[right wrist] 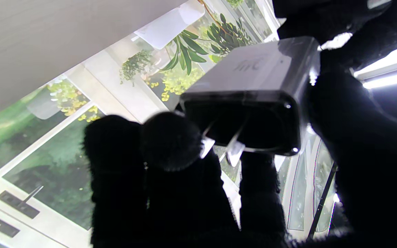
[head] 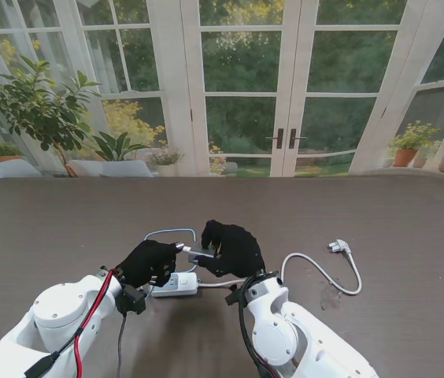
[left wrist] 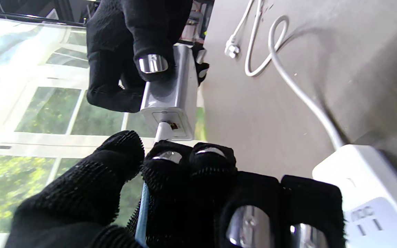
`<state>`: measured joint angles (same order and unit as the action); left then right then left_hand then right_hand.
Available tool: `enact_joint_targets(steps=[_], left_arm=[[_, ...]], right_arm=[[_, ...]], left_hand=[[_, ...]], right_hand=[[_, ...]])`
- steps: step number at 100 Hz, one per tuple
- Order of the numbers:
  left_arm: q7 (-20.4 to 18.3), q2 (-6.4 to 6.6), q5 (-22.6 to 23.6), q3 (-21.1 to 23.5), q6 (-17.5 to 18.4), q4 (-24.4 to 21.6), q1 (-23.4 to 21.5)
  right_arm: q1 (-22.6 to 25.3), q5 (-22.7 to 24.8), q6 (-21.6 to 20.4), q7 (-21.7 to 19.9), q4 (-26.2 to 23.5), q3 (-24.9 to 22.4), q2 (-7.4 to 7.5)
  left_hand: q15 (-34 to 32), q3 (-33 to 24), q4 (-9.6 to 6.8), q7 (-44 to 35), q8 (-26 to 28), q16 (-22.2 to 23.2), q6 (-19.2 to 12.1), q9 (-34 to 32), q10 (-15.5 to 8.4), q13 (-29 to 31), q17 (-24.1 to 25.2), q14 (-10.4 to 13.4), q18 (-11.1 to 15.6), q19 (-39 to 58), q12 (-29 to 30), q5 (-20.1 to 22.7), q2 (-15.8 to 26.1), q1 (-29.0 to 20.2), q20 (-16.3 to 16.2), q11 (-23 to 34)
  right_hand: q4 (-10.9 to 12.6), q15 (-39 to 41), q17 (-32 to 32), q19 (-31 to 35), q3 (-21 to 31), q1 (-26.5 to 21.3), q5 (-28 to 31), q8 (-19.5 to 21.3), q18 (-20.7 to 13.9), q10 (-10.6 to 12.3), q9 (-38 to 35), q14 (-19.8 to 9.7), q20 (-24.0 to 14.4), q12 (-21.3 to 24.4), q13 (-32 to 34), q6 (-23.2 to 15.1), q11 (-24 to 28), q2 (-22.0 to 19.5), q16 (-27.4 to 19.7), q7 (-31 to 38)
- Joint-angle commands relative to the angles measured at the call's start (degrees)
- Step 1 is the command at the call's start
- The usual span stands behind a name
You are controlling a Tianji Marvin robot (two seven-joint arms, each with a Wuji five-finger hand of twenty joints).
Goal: Set up the charging station
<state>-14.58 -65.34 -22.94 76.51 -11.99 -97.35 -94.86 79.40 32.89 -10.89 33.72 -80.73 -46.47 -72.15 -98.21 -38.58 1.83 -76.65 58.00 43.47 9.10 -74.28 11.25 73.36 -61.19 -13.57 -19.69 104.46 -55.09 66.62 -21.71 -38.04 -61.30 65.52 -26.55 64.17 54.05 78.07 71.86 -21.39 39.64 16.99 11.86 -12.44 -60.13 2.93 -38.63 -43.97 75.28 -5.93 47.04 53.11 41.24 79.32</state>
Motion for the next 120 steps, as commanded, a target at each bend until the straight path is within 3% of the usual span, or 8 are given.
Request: enact_joint_targets(steps=[1, 26, 36, 38, 41, 47, 76, 120], left_arm=[[-1.28, -0.54, 0.76, 0.13, 0.69, -1.05, -0.06], [1.47, -0.74, 2.88, 0.18, 4.04, -2.29, -0.35], [1.39, -0.53, 4.29, 0.39, 4.44, -2.79, -0.42], [1.57, -0.54, 4.54, 0.41, 4.43, -2.92, -0.44], [1.68, -0.51, 4.82, 0.5, 4.34, -3.08, -0.43], [0.66, -0.21, 5.31, 0.9, 4.56, -3.21, -0.45], [-0.93, 0.35, 7.11, 1.35, 4.2, -3.93, 0.58], [-3.0, 0.81, 7.42, 2.52, -0.11, -5.46, 1.02]], right_arm=[[0.13, -0.22, -0.23, -0.55, 0.59, 0.31, -0.43], [0.01, -1.88, 0.16, -1.4, 0.92, 0.92, -0.77], [0.15, -2.25, 0.72, -1.92, 0.49, 0.97, -0.74], [0.16, -2.29, 0.88, -1.97, 0.38, 0.99, -0.74], [0.18, -2.31, 1.24, -2.05, 0.16, 1.01, -0.74], [0.28, -2.43, 2.3, -3.17, -0.76, 0.93, -0.49], [-0.94, -2.14, 7.13, -11.03, -3.62, 1.3, 1.31], [-3.58, -0.08, 15.73, -14.21, -5.38, 4.89, 1.37]], left_hand=[[-3.94, -1.62, -1.83, -8.86, 1.18, -0.04, 3.33, -3.94, -0.48, -0.64, -2.19, 0.34, 7.2, 15.51, -0.16, 8.28, -2.26, 1.55, -1.5, 9.78], [-6.28, -6.36, -5.04, -12.02, 1.72, -0.31, 3.81, -3.74, -0.96, -0.67, -2.67, 2.35, 11.52, 15.51, 0.77, 8.28, -4.61, 2.15, -4.05, 13.69], [-6.49, -7.19, -6.2, -12.55, 1.72, -0.24, 3.57, -3.71, -1.02, -0.66, -2.84, 3.3, 13.21, 15.51, 1.07, 8.26, -5.53, 2.44, -4.3, 14.23], [-6.56, -7.64, -6.63, -12.73, 1.74, -0.19, 3.64, -3.71, -0.9, -0.66, -2.86, 3.45, 13.61, 15.51, 1.11, 8.27, -5.85, 2.61, -4.38, 14.46], [-6.67, -8.13, -7.07, -13.02, 1.8, -0.11, 3.64, -3.71, -0.45, -0.66, -2.89, 3.62, 13.97, 15.51, 1.17, 8.27, -6.25, 2.87, -4.53, 14.71], [-6.59, -7.9, -7.6, -12.9, 1.62, -0.21, 3.37, -3.66, -2.0, -0.64, -2.98, 4.03, 14.8, 15.51, 1.42, 8.25, -6.24, 2.77, -4.3, 14.75], [-6.7, -8.29, -9.24, -13.39, 1.58, -0.3, 2.76, -3.6, -2.5, -0.61, -3.18, 5.22, 16.91, 15.51, 1.6, 8.18, -7.12, 3.64, -4.09, 15.28], [-6.73, -7.72, -9.66, -13.23, 1.39, -0.54, 2.32, -3.59, -2.82, -0.6, -3.15, 5.77, 17.01, 15.51, 1.78, 8.16, -6.72, 3.2, -3.63, 15.09]], right_hand=[[6.92, -3.1, -1.37, -1.31, 8.45, -8.62, 0.27, 0.27, 1.38, 9.89, -1.29, -0.82, 0.4, -0.79, -0.07, -1.75, 8.39, -3.89, -1.44, 3.33], [6.38, -21.77, -9.83, -8.33, 6.39, -4.09, -3.11, -5.81, 4.53, 8.07, 6.33, 3.16, 4.23, 9.48, -3.66, 2.47, -0.03, -3.82, -6.27, -7.66], [11.67, -25.53, -13.08, -9.96, 6.39, -0.27, -3.12, -3.06, 5.51, 7.82, 9.75, 4.76, 4.69, 13.21, -6.62, 4.53, -2.67, -6.05, -6.9, -16.03], [14.91, -25.9, -13.59, -10.17, 6.17, 0.52, -3.08, 2.18, 5.51, 7.7, 10.71, 4.95, 4.4, 14.02, -7.25, 4.84, -2.89, -6.6, -7.08, -19.08], [16.17, -26.26, -14.18, -10.39, 6.03, 1.22, -3.69, 4.85, 5.58, 7.67, 11.79, 5.15, 4.28, 14.48, -7.96, 4.93, -3.3, -6.66, -7.24, -20.95], [16.02, -27.36, -16.66, -10.9, 4.98, 2.64, -6.13, 4.53, 5.97, 7.68, 14.75, 5.97, 4.07, 15.45, -10.3, 5.06, -4.86, -6.18, -7.72, -23.78], [14.41, -27.03, -24.59, -11.6, 0.68, 8.35, -18.27, 1.35, 4.06, 8.8, 28.83, 6.53, 1.34, 18.46, -20.43, 5.67, -7.11, -3.02, -8.69, -31.8], [13.66, -19.52, -25.49, -7.34, -1.61, 12.56, -27.01, -0.48, 2.18, 7.2, 38.09, 5.39, -2.94, 17.27, -23.42, 12.18, -3.12, -1.23, -7.3, -31.7]])
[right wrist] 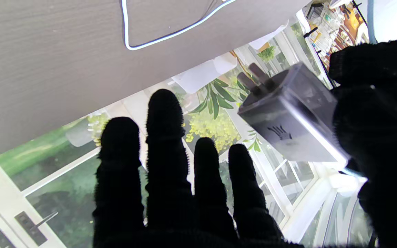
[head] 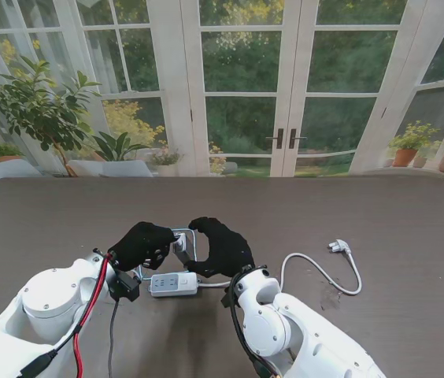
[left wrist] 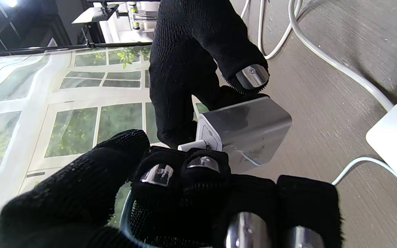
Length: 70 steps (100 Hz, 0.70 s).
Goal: Set up the charging station
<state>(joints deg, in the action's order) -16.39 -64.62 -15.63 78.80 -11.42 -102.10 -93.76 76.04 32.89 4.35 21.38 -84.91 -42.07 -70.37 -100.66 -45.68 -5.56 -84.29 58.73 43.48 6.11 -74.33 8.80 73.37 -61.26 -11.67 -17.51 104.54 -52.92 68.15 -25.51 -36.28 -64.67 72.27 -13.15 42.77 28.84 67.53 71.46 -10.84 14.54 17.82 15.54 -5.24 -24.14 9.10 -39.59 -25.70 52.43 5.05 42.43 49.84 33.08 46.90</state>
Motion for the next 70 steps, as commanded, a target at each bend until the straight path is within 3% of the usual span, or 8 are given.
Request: enact_joint_targets(steps=[1, 25, 47, 70], left_arm=[[-1.26, 0.12, 0.11, 0.26, -0.85, -0.78, -0.08], [-2.42, 0.46, 0.63, 0.76, -3.29, -2.0, -0.44], [-2.88, 0.62, 0.87, 1.24, -4.04, -2.71, -0.7], [-3.11, 0.69, 1.2, 1.2, -4.91, -2.89, -0.54]], right_arm=[[-0.29, -0.08, 0.61, -1.9, -1.19, 0.59, -0.44], [-2.07, -0.15, 2.65, -2.5, -0.69, 3.05, -1.04], [-2.96, -0.25, 3.65, -2.37, 0.08, 4.35, -1.54], [-3.08, 0.17, 4.04, -1.9, 0.34, 4.75, -1.67]], left_hand=[[-4.27, -0.57, -2.25, -5.59, 0.65, -0.55, 5.31, -3.55, -0.38, -0.61, -3.07, 3.86, 14.8, 15.43, -0.39, 6.62, -2.89, 1.5, -0.25, 8.33], [-4.2, 0.03, -2.07, -5.21, 0.46, -0.81, 5.18, -3.57, -0.21, -0.62, -3.01, 3.75, 14.02, 15.43, -0.29, 6.6, -2.41, 1.32, 0.07, 7.93], [-4.18, 0.21, -1.9, -5.07, 0.39, -0.92, 5.13, -3.57, -0.21, -0.61, -2.99, 3.85, 13.86, 15.43, -0.28, 6.58, -2.17, 1.21, 0.21, 7.85], [-4.16, 0.65, -1.61, -4.83, 0.28, -1.04, 5.01, -3.59, -0.21, -0.6, -2.97, 3.97, 13.6, 15.43, -0.23, 6.59, -1.99, 0.94, 0.39, 7.64]], right_hand=[[0.28, 2.07, -0.13, 3.37, -1.21, 2.04, -1.85, -1.3, -1.49, -0.03, 2.01, -0.75, -2.05, -1.1, -0.46, 1.25, 1.65, 2.05, 0.92, 0.8], [0.47, 8.52, 2.83, 8.9, -0.9, 1.03, 0.19, 0.35, -2.2, 0.76, -0.97, -1.94, -4.14, -6.4, 2.6, 0.79, 7.82, 1.83, 2.9, 4.12], [0.74, 16.17, 7.21, 14.43, -0.33, -1.4, 5.65, 5.09, -2.33, 2.34, -8.26, -3.4, -5.16, -13.59, 8.69, -0.88, 13.98, 0.97, 4.97, 11.04], [1.11, 17.22, 8.9, 15.0, -0.05, -2.64, 8.54, 7.53, -1.79, 2.48, -11.59, -3.51, -4.7, -16.19, 11.34, -1.93, 15.38, -0.41, 5.09, 14.82]])
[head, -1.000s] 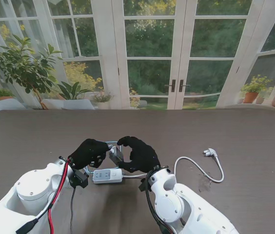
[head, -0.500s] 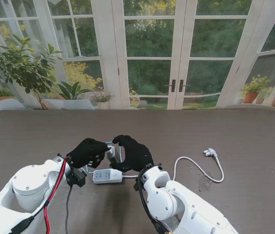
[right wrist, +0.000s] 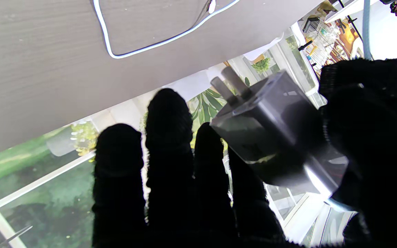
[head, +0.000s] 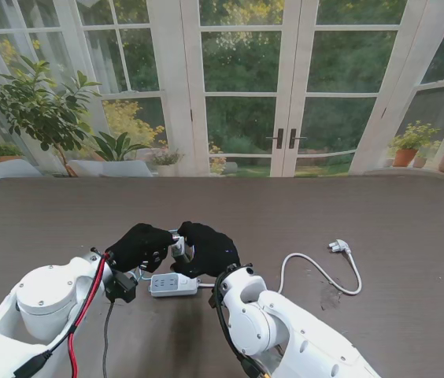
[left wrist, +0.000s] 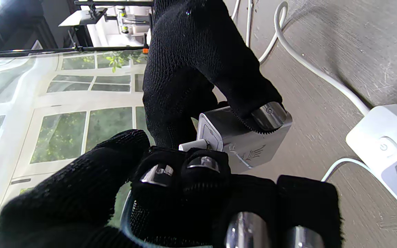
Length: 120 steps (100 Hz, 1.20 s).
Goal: Set up the charging station
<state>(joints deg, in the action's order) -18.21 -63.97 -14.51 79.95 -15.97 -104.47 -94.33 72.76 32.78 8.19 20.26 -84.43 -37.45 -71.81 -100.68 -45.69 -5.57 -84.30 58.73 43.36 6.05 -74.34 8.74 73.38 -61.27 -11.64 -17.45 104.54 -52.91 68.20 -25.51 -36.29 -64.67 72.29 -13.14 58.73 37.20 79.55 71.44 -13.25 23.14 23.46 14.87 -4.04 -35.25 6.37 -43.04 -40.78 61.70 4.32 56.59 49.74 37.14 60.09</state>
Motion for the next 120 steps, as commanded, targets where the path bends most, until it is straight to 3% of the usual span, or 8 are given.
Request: enact_joint_targets(steps=[1, 29, 46, 76, 99, 104, 107, 120], left_arm=[[-1.26, 0.03, 0.09, 0.04, -0.39, -0.53, 0.03], [-1.2, 0.13, 0.89, 0.32, -1.87, -1.31, -0.35], [-1.29, 0.15, 0.96, 0.32, -2.17, -1.43, -0.43], [-2.02, 0.31, 0.81, 0.31, -2.71, -1.5, -0.46], [-2.14, 0.33, 0.65, 0.42, -2.7, -1.74, -0.62], [-2.21, 0.34, 0.54, 0.43, -2.67, -1.72, -0.63], [-2.31, 0.35, 0.41, 0.44, -2.67, -1.72, -0.64], [-2.46, 0.37, 0.25, 0.45, -2.67, -1.77, -0.74]], right_arm=[[0.2, 0.32, 0.23, -0.84, -0.17, 0.13, -0.2], [-0.04, 2.49, 2.91, -3.04, -1.61, 0.02, 0.76], [-0.11, 2.24, 3.09, -3.39, -1.67, 0.09, 0.75], [-0.46, 1.85, 3.17, -3.7, -1.15, 0.78, 0.59], [-0.78, 1.75, 3.52, -2.86, -0.4, 1.4, 0.12], [-0.84, 1.58, 3.52, -2.41, -0.03, 1.51, -0.09], [-0.88, 1.51, 3.44, -2.2, 0.14, 1.56, -0.17], [-1.03, 1.58, 3.23, -1.97, 0.53, 1.72, -0.25]], left_hand=[[-4.15, 0.64, -1.61, -4.82, 0.28, -0.93, 5.07, -3.57, -0.16, -0.61, -2.96, 3.93, 13.53, 15.43, -0.24, 6.54, -2.05, 0.91, 0.39, 7.61], [-4.15, 0.81, -1.51, -4.74, 0.25, -1.02, 5.07, -3.58, -0.09, -0.62, -2.95, 3.97, 13.34, 15.43, -0.24, 6.54, -1.91, 0.87, 0.54, 7.5], [-4.15, 0.79, -1.49, -4.7, 0.24, -1.07, 5.05, -3.59, -0.01, -0.61, -2.94, 4.02, 13.31, 15.43, -0.23, 6.53, -1.92, 0.88, 0.6, 7.42], [-4.1, 0.9, -1.31, -4.47, 0.15, -1.18, 4.98, -3.59, 0.04, -0.61, -2.91, 4.02, 12.98, 15.43, -0.2, 6.53, -1.81, 0.73, 0.76, 7.25], [-4.11, 1.02, -1.19, -4.47, 0.16, -1.23, 4.98, -3.6, 0.07, -0.61, -2.9, 4.11, 12.84, 15.43, -0.19, 6.53, -1.64, 0.79, 0.83, 7.19], [-4.11, 1.0, -1.17, -4.44, 0.15, -1.25, 4.97, -3.6, 0.08, -0.61, -2.89, 4.15, 12.81, 15.43, -0.19, 6.52, -1.57, 0.73, 0.85, 7.17], [-4.11, 1.08, -1.13, -4.38, 0.13, -1.26, 4.96, -3.6, 0.08, -0.61, -2.89, 4.15, 12.77, 15.43, -0.19, 6.51, -1.58, 0.69, 0.87, 7.17], [-4.13, 1.14, -1.07, -4.32, 0.11, -1.28, 4.94, -3.6, 0.08, -0.61, -2.88, 4.18, 12.65, 15.43, -0.2, 6.52, -1.54, 0.63, 0.92, 7.16]], right_hand=[[1.09, 1.2, 0.46, 2.93, -0.08, -0.16, -0.2, 1.9, -1.14, 1.32, -0.3, -0.8, -1.22, -1.13, 1.97, -1.34, 1.12, -0.3, 1.03, 1.58], [0.97, 2.81, -1.08, 2.58, -2.27, 1.42, -2.22, 1.69, -1.46, 0.92, 8.18, -2.19, -1.85, -3.22, -1.78, -5.46, 2.15, -1.02, 2.3, -1.28], [1.45, 5.37, 2.09, 3.57, -1.43, -1.1, 1.78, 4.54, -0.75, 2.8, 0.33, -2.24, -1.72, -9.36, 2.54, -5.05, 7.21, -1.86, 2.71, 2.16], [1.33, 5.15, 2.42, 4.12, -1.04, -1.39, 0.87, 3.68, -0.48, 3.09, -1.26, -1.91, -1.87, -8.53, 3.24, -4.85, 3.6, 0.01, 2.96, 0.39], [2.61, 5.68, 8.84, 6.21, 0.51, -6.34, 12.05, 4.47, 0.85, 3.84, -15.56, -1.19, -1.48, -7.84, 11.9, -4.68, 3.65, -3.73, 2.75, 3.53], [-3.98, 5.56, 9.99, 6.55, 0.09, -8.75, 13.68, -4.62, 1.41, 3.6, -18.79, -0.79, -0.76, -8.53, 13.24, -5.98, 2.84, -3.48, 3.54, 7.78], [-5.71, 6.32, 10.59, 6.6, -0.31, -10.03, 14.49, -6.78, 1.52, 3.65, -20.51, -0.76, -0.64, -8.61, 13.29, -7.06, 2.51, -3.64, 4.18, 9.47], [-6.65, 9.31, 12.93, 6.78, -0.7, -11.96, 17.71, -9.71, 1.86, 3.65, -25.96, -0.85, -0.31, -9.46, 13.43, -9.97, 1.22, -4.84, 5.63, 13.18]])
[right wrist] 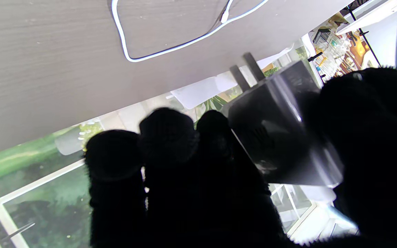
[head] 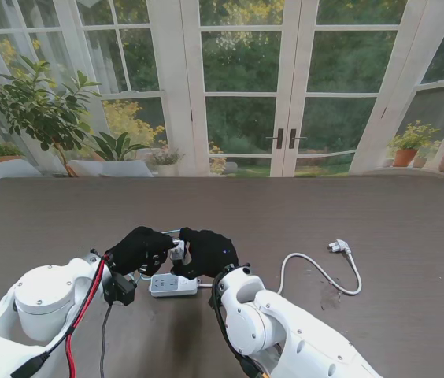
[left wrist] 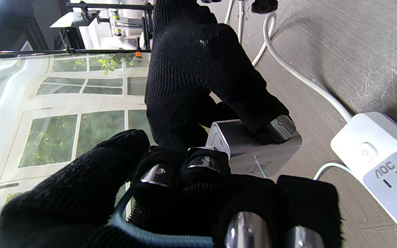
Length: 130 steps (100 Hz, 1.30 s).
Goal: Set up the charging station
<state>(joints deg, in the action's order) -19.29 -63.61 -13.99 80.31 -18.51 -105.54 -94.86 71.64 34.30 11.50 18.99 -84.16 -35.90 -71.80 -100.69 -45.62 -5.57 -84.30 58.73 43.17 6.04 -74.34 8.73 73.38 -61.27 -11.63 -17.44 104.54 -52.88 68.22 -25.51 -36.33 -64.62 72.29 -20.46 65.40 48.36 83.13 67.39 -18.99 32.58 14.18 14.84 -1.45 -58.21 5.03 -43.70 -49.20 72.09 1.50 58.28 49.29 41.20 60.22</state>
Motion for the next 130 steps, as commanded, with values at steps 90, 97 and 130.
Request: enact_joint_targets(steps=[90, 97, 130], left_arm=[[-2.67, 1.23, 7.91, 1.29, 0.37, -2.88, -1.9], [-1.94, 1.14, 8.55, 1.52, 0.85, -3.28, -2.31], [-2.24, 1.76, 13.98, 3.61, 3.57, -5.27, -4.05]], right_arm=[[-0.48, -0.57, -5.92, 1.96, 3.38, -0.22, -0.7], [-0.46, -0.64, -6.06, 1.67, 3.33, -0.28, -0.6], [-0.3, -1.38, -6.4, 0.98, 3.37, -0.33, -0.54]], left_hand=[[33.29, 24.32, 8.4, 49.52, -17.44, -3.71, 4.49, 1.1, 7.64, -1.15, 0.78, -9.66, -10.63, 1.1, -3.04, -5.32, 1.65, -0.87, 31.15, -39.97], [38.53, 25.84, 8.37, 54.21, -19.16, -3.57, 4.12, 2.86, 8.45, -1.71, 1.59, -11.43, -14.42, -2.99, -1.55, -7.26, 1.49, -0.72, 33.62, -42.66], [48.7, 35.38, 7.79, 68.97, -32.32, -3.72, -0.13, 4.78, 8.62, -3.53, 5.14, -13.46, -16.23, -9.28, 3.81, -15.8, 2.18, -0.49, 36.2, -47.28]], right_hand=[[0.36, 21.04, 15.82, 9.85, 13.02, -7.87, 22.41, 5.99, -3.65, -0.58, -23.95, -5.86, -1.72, -3.39, 3.27, -6.3, -7.68, -1.96, 11.19, 10.51], [0.25, 21.26, 15.86, 10.08, 13.3, -7.79, 22.29, 6.33, -3.78, -0.58, -23.96, -5.92, -1.92, -3.65, 3.26, -6.31, -7.67, -1.85, 11.34, 10.55], [0.04, 21.22, 15.82, 9.96, 13.77, -7.73, 21.56, 7.29, -3.58, -0.68, -23.71, -6.0, -2.17, -4.25, 3.25, -6.16, -7.83, -1.64, 11.45, 10.73]])
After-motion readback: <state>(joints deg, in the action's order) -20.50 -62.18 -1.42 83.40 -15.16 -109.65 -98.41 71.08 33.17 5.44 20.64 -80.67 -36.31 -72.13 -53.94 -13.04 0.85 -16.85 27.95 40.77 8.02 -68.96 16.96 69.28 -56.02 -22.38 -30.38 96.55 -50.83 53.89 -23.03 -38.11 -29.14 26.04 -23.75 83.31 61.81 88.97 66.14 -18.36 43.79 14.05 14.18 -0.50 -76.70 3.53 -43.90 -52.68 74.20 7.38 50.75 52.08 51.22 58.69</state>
